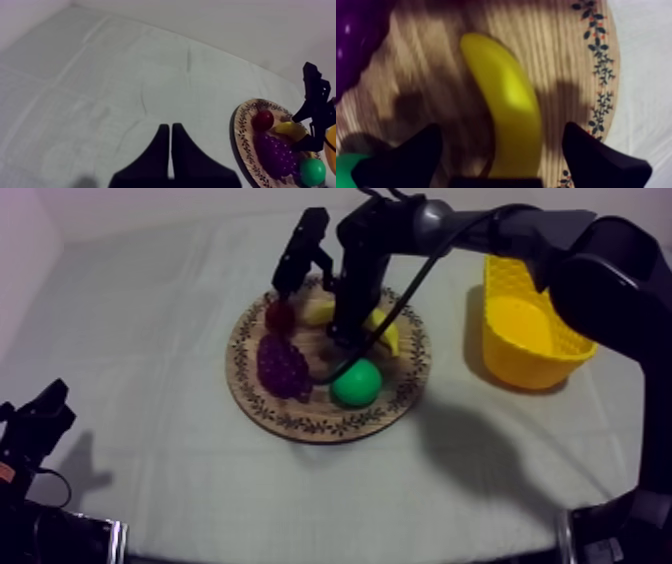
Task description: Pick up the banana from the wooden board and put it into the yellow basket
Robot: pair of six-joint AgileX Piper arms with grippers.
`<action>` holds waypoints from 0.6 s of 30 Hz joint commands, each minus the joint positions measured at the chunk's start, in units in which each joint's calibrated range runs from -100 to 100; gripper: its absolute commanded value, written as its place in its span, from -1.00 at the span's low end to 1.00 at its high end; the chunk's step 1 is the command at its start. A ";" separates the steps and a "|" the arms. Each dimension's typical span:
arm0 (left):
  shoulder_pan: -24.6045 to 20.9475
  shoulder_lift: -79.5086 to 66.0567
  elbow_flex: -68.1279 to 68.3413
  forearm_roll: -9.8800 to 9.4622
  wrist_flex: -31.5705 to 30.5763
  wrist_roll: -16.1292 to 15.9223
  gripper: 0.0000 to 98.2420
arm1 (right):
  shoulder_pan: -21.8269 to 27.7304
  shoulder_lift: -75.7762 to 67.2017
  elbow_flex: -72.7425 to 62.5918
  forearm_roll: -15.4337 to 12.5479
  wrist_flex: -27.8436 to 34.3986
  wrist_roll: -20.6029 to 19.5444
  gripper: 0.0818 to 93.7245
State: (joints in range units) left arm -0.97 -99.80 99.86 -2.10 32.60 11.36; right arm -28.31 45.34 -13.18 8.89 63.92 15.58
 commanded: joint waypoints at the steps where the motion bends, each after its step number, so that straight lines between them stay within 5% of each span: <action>1: -0.01 -0.03 0.03 0.02 -0.02 0.00 -1.00 | 0.29 0.01 -0.99 -0.31 0.27 -0.23 0.32; 18: -0.01 -0.03 0.03 0.02 -0.02 0.00 -1.00 | 1.34 0.02 -0.21 -1.83 0.28 2.20 -0.20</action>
State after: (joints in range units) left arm -0.97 -99.80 99.86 -2.10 32.60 11.36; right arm -26.93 45.33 -13.59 7.09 64.49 17.66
